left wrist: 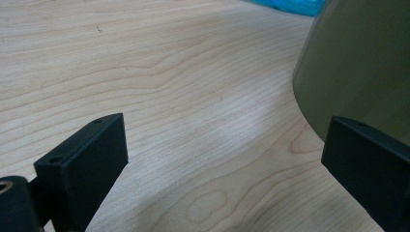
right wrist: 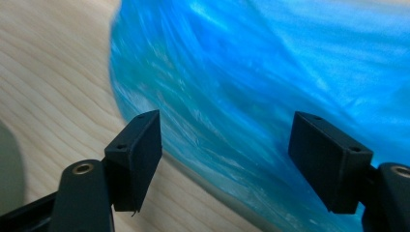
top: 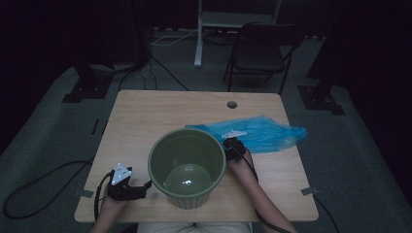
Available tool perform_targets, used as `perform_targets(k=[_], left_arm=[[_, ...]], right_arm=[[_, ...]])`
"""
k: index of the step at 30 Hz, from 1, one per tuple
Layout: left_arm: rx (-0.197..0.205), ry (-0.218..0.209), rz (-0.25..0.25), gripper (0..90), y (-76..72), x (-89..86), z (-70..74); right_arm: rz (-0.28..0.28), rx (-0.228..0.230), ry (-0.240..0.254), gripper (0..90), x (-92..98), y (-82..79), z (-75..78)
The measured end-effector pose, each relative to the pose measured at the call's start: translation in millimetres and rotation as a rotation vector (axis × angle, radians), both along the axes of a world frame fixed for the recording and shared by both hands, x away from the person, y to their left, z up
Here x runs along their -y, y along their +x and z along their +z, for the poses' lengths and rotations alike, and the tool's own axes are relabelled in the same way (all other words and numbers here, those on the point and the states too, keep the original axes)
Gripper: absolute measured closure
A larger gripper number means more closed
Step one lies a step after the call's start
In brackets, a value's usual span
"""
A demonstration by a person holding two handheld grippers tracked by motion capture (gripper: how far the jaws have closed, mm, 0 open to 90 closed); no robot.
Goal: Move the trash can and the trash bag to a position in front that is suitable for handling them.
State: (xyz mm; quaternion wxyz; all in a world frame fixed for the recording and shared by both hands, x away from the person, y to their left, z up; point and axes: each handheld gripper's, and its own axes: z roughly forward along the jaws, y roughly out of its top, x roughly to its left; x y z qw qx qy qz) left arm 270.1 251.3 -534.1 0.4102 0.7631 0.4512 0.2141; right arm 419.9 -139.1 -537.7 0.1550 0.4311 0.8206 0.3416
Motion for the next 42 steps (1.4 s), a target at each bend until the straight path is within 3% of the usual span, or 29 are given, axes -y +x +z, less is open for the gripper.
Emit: perform_targets(k=[2, 7, 10, 17, 25, 31, 35, 38, 42], left_arm=[[-0.001, -0.002, -0.001, 3.1, 0.0, 0.4, 0.1], [-0.003, -0.002, -0.003, 3.1, -0.1, 1.7, 0.1], [0.001, -0.004, -0.002, 3.1, -0.4, 1.4, 0.5], [0.003, -0.009, 0.004, 3.1, -0.2, 0.3, 1.1], [-0.001, -0.007, 0.004, 3.1, 0.6, 1.4, 0.9], [0.001, 0.001, 0.001, 3.1, 0.2, 2.8, 1.2], [-0.003, -0.003, 0.006, 3.1, 1.1, 1.9, 0.5], [-0.003, 0.001, 0.002, 3.1, 0.7, 2.2, 0.7], [-0.008, 0.002, 0.001, 3.1, 1.0, 1.9, 0.3]], right_arm=[[0.002, 0.021, -0.038, 32.4, -1.8, -1.8, -3.1], [-0.021, 0.036, -0.037, 76.8, 6.2, -4.2, -0.5], [-0.035, 0.030, -0.048, 88.1, 16.8, -5.6, 0.3], [-0.024, 0.004, -0.035, 89.1, 55.8, -24.0, 2.9], [0.045, -0.022, -0.019, 89.1, 100.2, -70.9, 9.8], [0.055, -0.049, 0.008, 89.0, 124.2, -94.4, 8.7], [0.090, -0.078, 0.001, 88.3, 128.4, -106.5, 5.1], [0.083, -0.092, 0.024, 79.9, 131.5, -110.5, 3.7], [0.068, -0.077, 0.038, 55.1, 130.0, -119.3, 12.5]])
